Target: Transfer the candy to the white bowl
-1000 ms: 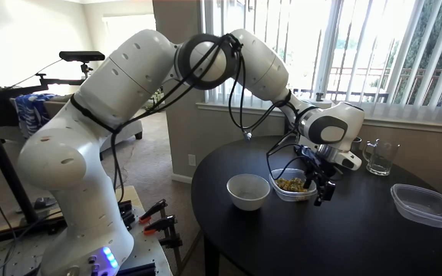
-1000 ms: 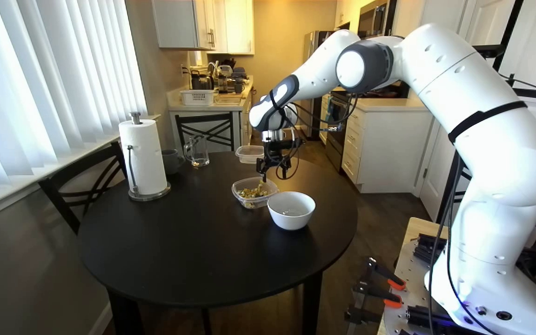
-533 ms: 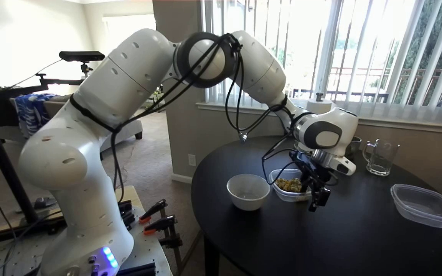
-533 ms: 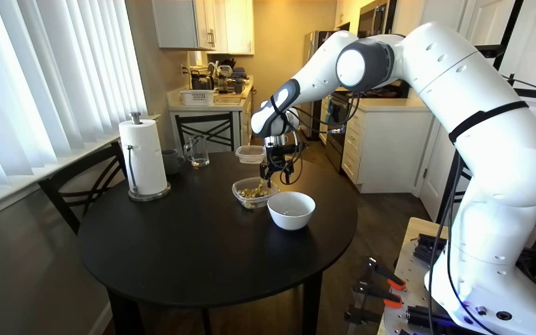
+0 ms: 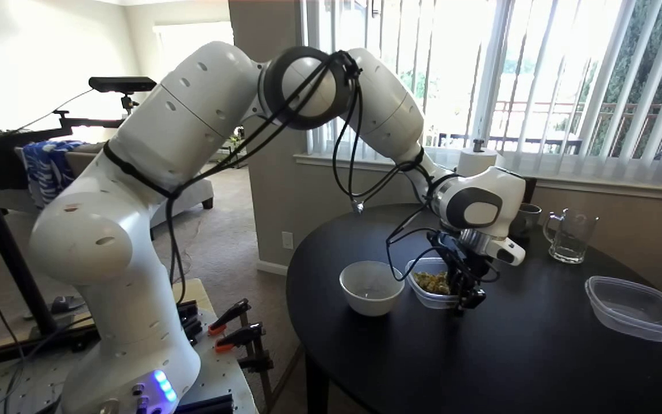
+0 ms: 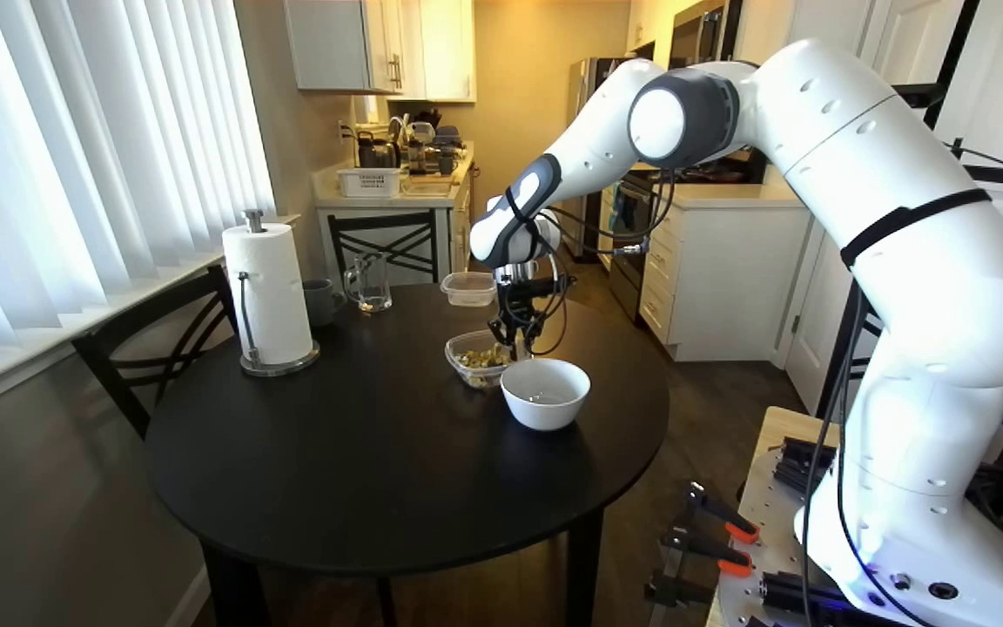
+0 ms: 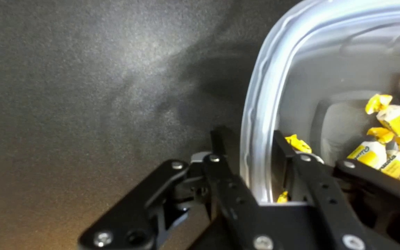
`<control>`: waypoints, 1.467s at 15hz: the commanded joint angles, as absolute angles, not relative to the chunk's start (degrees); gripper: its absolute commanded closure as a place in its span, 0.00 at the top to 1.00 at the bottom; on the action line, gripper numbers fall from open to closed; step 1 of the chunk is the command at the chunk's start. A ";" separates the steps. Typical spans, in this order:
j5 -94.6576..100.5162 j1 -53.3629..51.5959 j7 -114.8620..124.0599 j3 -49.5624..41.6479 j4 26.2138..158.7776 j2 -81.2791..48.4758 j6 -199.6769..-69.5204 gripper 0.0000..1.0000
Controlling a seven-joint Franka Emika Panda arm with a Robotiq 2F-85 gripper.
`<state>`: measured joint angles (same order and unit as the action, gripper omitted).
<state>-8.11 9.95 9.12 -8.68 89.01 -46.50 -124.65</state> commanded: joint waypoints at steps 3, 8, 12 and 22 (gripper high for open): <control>-7.34 9.31 9.73 -9.62 102.53 -37.13 -135.06 0.01; -4.23 7.89 9.77 -11.60 116.19 -27.34 -143.53 0.01; -0.92 7.17 9.94 -13.44 127.61 -17.54 -150.10 0.01; 7.78 6.34 22.84 -17.87 137.74 -8.86 -165.88 0.01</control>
